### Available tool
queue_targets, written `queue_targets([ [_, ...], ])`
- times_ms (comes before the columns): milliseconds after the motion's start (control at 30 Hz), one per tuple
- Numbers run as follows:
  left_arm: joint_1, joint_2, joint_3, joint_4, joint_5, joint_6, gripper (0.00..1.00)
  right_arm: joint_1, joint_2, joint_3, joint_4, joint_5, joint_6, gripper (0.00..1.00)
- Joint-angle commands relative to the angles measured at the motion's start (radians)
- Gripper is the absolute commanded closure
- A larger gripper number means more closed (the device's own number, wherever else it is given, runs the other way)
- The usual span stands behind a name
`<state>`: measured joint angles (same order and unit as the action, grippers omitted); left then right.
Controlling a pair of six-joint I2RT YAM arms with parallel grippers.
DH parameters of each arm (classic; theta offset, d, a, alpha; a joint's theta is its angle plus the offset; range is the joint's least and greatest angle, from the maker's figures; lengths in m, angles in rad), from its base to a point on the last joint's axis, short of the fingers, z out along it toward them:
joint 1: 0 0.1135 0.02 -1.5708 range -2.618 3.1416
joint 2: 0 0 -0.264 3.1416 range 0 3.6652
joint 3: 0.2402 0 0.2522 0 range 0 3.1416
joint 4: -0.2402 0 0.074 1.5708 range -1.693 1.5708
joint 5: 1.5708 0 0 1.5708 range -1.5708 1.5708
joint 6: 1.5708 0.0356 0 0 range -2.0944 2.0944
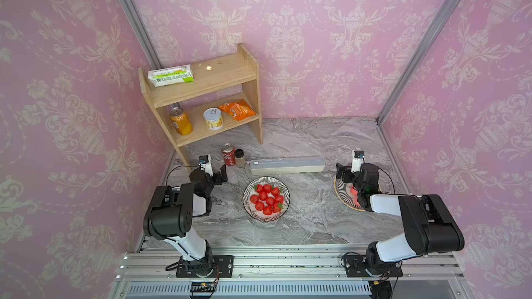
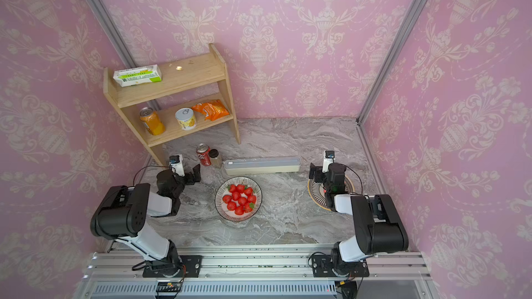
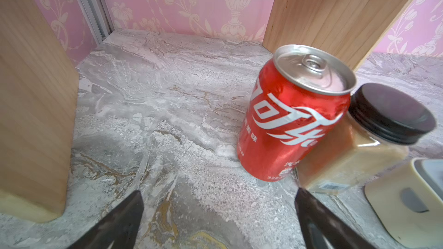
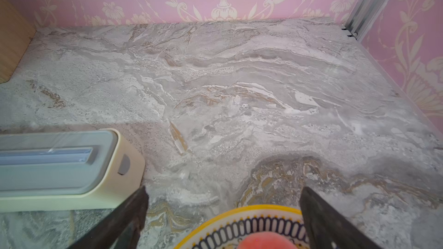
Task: Wrap the plate with plastic wrap
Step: Move the plate to the center of the board.
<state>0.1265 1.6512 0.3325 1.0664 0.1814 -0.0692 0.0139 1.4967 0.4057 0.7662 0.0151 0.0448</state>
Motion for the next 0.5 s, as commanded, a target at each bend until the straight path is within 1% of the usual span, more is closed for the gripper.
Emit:
queue_targets([
  [0,-0.008,-0.005,-0.002,0.009,0.049,0.028,0.01,0.003,-0.001,-0.002,0.019,0.007,-0.008,0.0],
  [67,-0.009,-0.005,0.013,-0.019,0.081,0.041,0.01,0.001,0.0,-0.002,0.019,0.009,-0.008,0.0],
  [267,-0.011,-0.005,0.01,-0.008,0.09,0.043,0.01,0.001,0.0,-0.003,0.019,0.009,-0.007,0.0],
  [300,-0.011,-0.006,0.007,-0.007,0.083,0.041,0.01,0.001,0.0,-0.003,0.02,0.009,-0.008,0.0],
  [400,-0.01,-0.01,0.009,-0.02,-0.005,0.014,0.01,0.001,0.002,0.002,0.012,0.007,-0.008,0.0],
  [467,-0.011,-0.008,0.004,-0.005,-0.04,0.002,0.01,0.001,0.0,0.0,0.013,0.006,-0.008,0.0],
])
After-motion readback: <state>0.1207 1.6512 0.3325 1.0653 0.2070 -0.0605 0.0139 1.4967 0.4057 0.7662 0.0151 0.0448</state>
